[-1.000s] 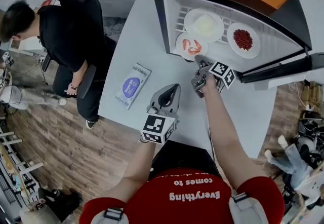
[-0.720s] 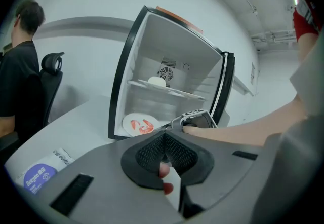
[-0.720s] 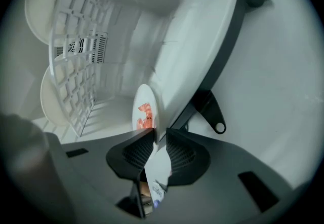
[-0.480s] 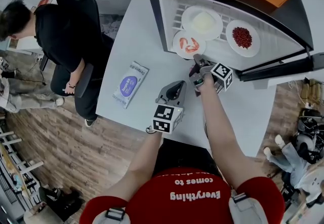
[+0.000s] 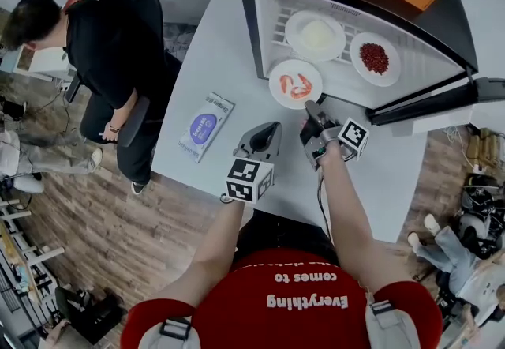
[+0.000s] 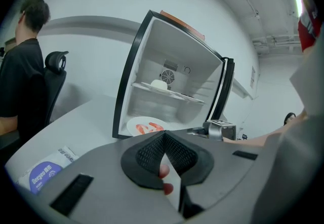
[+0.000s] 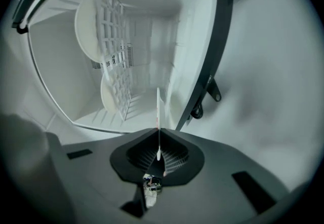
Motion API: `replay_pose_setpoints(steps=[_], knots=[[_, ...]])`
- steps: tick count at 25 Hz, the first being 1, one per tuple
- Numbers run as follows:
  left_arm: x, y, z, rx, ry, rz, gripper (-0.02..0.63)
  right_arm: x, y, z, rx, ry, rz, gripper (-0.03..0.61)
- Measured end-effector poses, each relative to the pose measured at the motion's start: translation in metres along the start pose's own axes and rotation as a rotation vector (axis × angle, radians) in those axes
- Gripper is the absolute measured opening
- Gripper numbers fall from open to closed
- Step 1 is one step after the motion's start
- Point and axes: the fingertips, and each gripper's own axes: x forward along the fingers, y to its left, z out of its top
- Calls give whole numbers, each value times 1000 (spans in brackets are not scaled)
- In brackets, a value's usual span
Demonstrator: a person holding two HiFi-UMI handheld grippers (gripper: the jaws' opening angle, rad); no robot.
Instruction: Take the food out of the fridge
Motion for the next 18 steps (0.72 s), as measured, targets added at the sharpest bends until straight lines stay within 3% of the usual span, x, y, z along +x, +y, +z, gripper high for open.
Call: replay_pose_setpoints(steps=[5, 9, 18], knots=[[-33, -20, -11, 29, 9, -36, 6, -42, 10, -44, -1, 80, 41, 19], [-60, -32, -34, -10, 33, -45, 6, -62, 7, -81, -12, 158, 40, 20], [-109, -5, -64, -72, 29, 70, 6, -44, -24, -154, -58, 355, 2, 20]])
